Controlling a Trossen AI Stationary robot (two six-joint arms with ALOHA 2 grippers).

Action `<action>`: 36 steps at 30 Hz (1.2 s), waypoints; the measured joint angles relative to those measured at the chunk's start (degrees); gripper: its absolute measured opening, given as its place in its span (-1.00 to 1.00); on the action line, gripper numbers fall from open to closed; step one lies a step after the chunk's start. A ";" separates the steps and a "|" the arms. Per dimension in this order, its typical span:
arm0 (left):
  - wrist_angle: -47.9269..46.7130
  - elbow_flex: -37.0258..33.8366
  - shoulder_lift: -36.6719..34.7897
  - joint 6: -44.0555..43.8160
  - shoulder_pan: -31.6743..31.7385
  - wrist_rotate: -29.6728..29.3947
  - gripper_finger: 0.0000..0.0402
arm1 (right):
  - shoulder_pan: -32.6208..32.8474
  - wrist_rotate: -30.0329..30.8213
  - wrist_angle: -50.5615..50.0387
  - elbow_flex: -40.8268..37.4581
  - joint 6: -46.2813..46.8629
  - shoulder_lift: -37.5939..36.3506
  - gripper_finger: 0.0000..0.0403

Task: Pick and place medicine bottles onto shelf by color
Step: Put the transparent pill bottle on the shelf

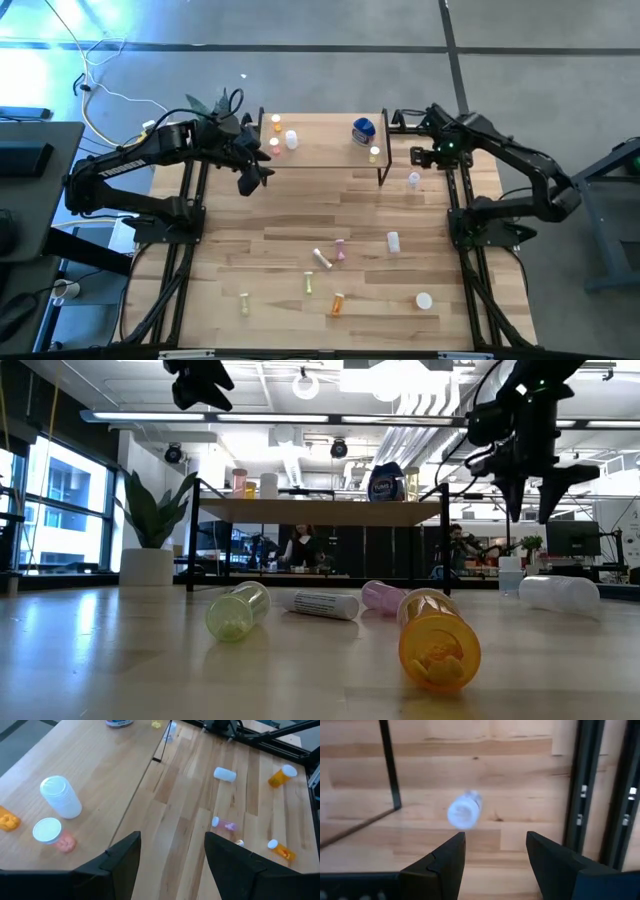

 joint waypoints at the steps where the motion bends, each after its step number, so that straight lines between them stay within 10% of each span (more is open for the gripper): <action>1: 0.02 -0.02 0.00 0.00 0.00 0.00 0.03 | 1.01 0.14 -0.30 0.00 0.63 -0.52 -0.01; 36: 0.78 0.00 0.04 0.46 0.00 -2.82 0.03 | 8.77 6.33 21.08 -14.16 8.67 -6.38 -0.01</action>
